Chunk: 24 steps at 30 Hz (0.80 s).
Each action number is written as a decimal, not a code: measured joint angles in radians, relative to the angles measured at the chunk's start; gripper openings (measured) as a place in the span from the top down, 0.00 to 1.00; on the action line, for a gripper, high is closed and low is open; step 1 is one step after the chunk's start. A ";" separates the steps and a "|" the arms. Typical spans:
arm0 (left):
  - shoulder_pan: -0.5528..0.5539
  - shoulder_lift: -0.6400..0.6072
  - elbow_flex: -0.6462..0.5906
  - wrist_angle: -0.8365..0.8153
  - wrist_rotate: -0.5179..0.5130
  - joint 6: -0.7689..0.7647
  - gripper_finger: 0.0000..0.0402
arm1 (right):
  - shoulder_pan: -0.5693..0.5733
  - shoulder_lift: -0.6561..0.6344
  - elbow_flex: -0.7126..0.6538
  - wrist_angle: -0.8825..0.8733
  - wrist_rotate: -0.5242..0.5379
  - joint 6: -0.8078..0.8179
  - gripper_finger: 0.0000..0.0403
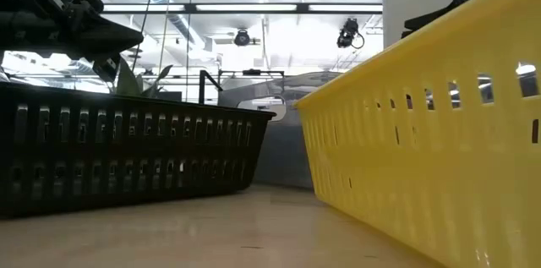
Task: Stack baskets on shelf by color
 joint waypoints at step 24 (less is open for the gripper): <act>0.000 0.000 0.000 0.000 0.000 0.000 0.91 | 0.000 0.000 0.000 0.000 0.000 0.000 0.66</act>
